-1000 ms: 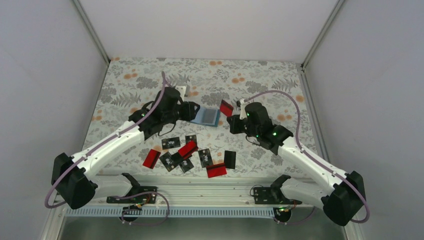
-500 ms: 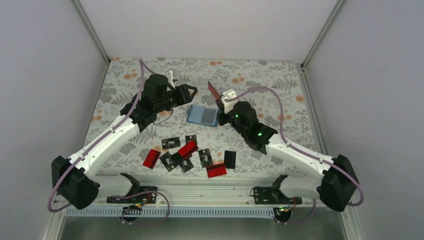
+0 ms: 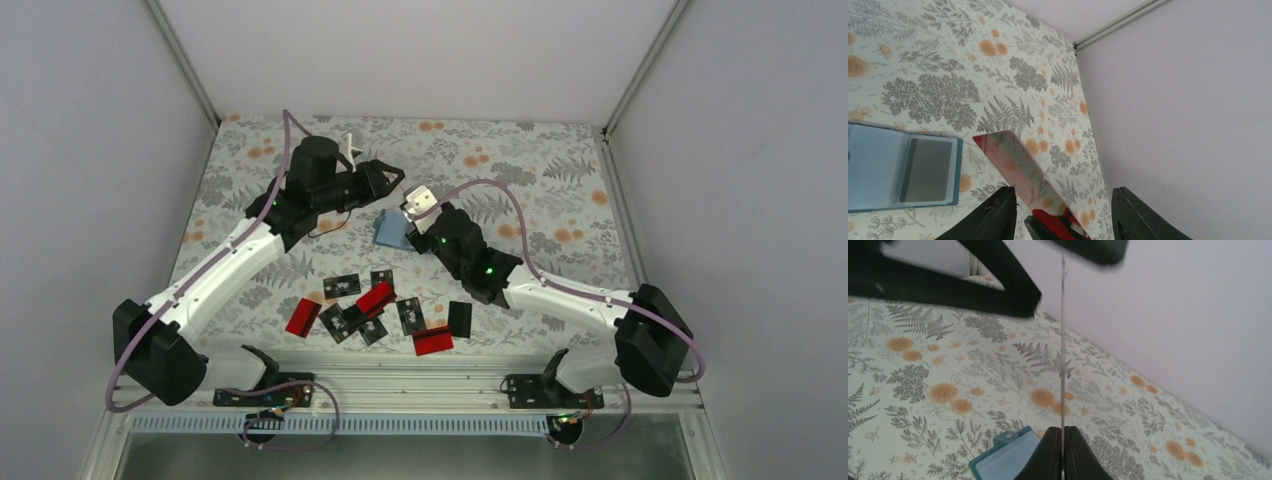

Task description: Put the credit cards into the card holder

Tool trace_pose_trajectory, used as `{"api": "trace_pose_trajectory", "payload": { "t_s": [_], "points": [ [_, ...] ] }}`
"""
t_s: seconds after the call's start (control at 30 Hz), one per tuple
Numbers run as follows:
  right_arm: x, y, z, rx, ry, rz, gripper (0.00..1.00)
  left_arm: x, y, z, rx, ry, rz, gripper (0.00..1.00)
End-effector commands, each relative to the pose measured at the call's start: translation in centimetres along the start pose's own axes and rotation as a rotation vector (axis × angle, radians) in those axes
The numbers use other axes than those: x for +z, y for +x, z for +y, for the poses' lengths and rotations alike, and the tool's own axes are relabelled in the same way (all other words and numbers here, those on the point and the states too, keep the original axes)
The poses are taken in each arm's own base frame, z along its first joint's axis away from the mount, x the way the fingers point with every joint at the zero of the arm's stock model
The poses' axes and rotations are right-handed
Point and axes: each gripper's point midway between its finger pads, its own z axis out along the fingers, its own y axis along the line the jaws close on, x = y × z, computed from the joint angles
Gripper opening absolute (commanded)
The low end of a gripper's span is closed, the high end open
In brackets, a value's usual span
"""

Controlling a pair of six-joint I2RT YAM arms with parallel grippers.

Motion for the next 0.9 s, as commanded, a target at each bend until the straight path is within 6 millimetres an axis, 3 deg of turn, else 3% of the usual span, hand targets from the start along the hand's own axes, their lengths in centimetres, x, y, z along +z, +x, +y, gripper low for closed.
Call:
{"api": "trace_pose_trajectory", "payload": {
  "t_s": [0.0,0.23,0.43,0.53,0.6,0.73,0.87],
  "points": [
    [-0.1,-2.8,-0.4,-0.047,0.071,-0.071,0.04,0.9,0.6,-0.2,-0.007,0.028,0.057,0.47],
    [0.1,-2.0,0.0,-0.077,0.085,-0.047,0.04,1.3,0.9,0.5,-0.004,0.012,0.067,0.36],
    [0.2,-1.9,-0.4,-0.075,0.114,-0.031,0.04,1.1,0.8,1.1,-0.001,-0.029,0.060,0.06],
    [0.3,-1.7,-0.2,-0.077,0.114,-0.021,0.04,1.2,0.8,1.3,0.002,-0.038,0.063,0.02],
    [0.2,-1.8,0.1,-0.079,0.109,-0.021,0.13,1.2,0.8,1.2,0.004,-0.040,0.064,0.02],
    [-0.3,-2.0,0.3,-0.069,0.099,-0.028,0.44,1.3,0.7,1.4,0.008,-0.048,0.063,0.02],
    [-0.8,-2.1,0.3,0.002,0.064,-0.034,0.61,1.3,0.3,1.7,0.027,-0.064,0.052,0.02]
  ]
}}
